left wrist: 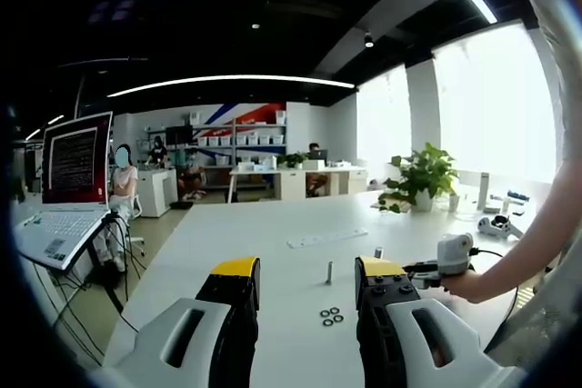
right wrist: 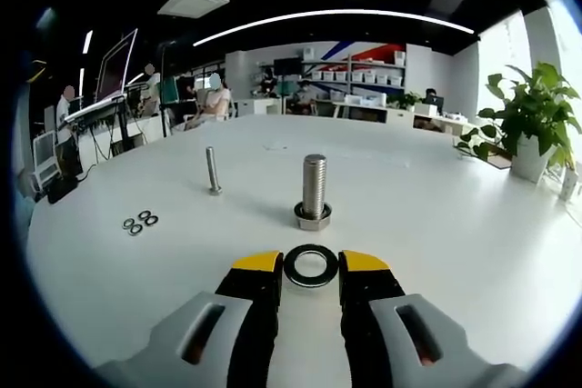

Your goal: Place the washer onto the threaded stud by aligning its center hole with the stud, sliding it down to the base, and recovering from edge contact or off-axis alignment until the washer reaches the visible bottom stop.

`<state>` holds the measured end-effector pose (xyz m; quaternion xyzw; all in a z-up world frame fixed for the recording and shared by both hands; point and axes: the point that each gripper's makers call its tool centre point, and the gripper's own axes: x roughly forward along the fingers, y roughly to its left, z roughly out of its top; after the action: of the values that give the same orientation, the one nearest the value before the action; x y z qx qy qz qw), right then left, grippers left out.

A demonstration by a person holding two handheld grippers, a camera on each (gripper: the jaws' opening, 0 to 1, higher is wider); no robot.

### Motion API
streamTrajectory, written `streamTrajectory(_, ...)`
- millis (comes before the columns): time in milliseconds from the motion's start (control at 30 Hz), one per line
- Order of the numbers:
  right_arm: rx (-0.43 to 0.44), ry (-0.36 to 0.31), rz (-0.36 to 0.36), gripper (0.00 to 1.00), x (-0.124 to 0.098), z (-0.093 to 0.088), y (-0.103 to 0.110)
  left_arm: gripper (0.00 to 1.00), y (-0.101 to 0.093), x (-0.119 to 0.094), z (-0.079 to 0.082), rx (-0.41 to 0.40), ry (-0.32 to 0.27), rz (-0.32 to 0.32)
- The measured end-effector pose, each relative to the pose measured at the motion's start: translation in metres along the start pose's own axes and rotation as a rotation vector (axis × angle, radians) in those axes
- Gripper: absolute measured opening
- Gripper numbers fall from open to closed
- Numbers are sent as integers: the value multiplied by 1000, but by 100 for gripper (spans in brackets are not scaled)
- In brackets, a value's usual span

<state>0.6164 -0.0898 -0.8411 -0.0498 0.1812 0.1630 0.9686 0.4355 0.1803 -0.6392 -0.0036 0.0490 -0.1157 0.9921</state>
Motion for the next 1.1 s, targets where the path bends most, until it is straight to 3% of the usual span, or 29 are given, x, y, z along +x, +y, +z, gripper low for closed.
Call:
streamTrajectory(400,3,14,4,26,2,-5,2,40,0,0,-1,-3,1,-2)
streamTrajectory(467,-5,22,8,19,1,-8,3,40,0,0,-1,-1,1,-1)
streamTrajectory(600,1,33,9,21,0,-13,4,40,1,0,-1,-4,0,1)
streamTrajectory(1100,-12,18,1,26,2,-6,5,40,0,1,-1,-3,0,0)
